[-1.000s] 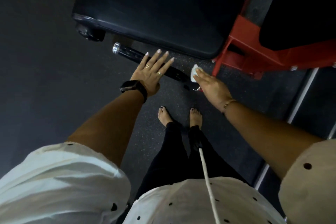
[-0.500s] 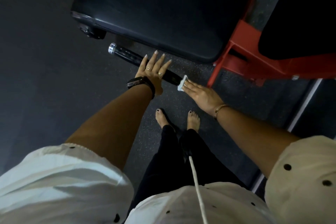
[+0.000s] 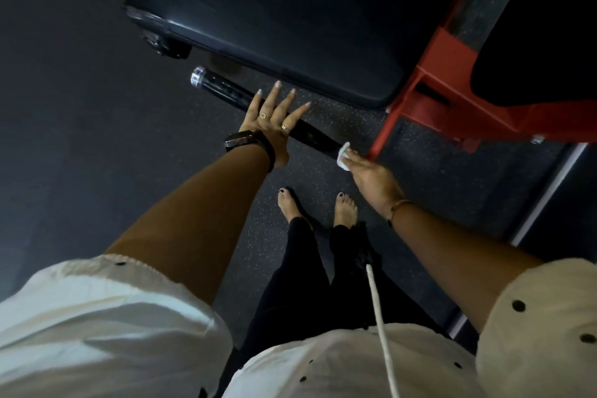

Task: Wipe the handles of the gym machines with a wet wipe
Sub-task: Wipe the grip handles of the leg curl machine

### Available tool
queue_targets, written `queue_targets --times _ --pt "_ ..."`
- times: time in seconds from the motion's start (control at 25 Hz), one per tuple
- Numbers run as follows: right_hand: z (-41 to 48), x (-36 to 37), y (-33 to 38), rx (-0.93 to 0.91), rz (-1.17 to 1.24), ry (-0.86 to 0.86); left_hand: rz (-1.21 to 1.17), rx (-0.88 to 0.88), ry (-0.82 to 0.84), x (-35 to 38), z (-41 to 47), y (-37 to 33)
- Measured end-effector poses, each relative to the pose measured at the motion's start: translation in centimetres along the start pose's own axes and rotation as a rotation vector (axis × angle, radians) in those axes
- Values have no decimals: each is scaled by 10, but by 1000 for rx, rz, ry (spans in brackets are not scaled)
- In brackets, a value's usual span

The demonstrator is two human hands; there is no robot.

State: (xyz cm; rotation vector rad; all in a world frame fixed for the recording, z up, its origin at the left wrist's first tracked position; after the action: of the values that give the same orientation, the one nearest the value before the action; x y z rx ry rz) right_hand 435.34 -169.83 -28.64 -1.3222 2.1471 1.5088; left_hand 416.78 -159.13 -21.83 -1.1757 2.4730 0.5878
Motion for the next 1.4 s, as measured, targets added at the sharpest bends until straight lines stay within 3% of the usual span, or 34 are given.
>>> queue_targets --times 0.08,0.12,0.16,0.24,0.4,0.48,0.64,0.88,1.0,1.16,1.32,1.4 --pt "-1 -7 -17 379 568 -154 -2 -9 -13 1 -1 -1" --pt "1 -7 -16 477 831 -235 -6 -14 -15 0 -2 -1" --pt "6 -5 -13 507 1045 -281 -10 -15 -9 -1 -2 0" --pt "11 3 -14 556 1192 -294 -9 -21 8 -2 -2 -2" --pt "8 12 -11 565 901 -112 7 -27 14 -3 -2 -2" --pt "14 3 -4 543 722 -104 1 -22 26 -4 -4 -2" --pt "38 -13 13 613 672 -138 -4 -15 27 -4 -3 -1" --pt "69 -32 68 306 612 -83 -4 5 -9 -1 -4 -2" --pt "51 -21 39 409 566 -8 -14 35 -63 2 -3 -3" --pt "57 -20 44 486 595 -30 -496 287 -392 1 -13 16" --pt "120 -36 130 259 651 -18 -987 60 -696 12 -19 63" --pt "145 -51 176 138 536 0 -1259 37 -774 13 -17 85"
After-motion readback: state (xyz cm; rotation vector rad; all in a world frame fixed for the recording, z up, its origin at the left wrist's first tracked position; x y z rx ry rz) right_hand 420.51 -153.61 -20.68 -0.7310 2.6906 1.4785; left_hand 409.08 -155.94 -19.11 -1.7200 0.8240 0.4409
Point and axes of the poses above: each hand's wrist, its own z-axis towards the middle knuckle, its own x-axis out of the palm, y = z × x, the point moved 5 cm from there along z, towards the middle knuckle, and after that the axes turned 13 degrees about y, right-handed, at the moved point
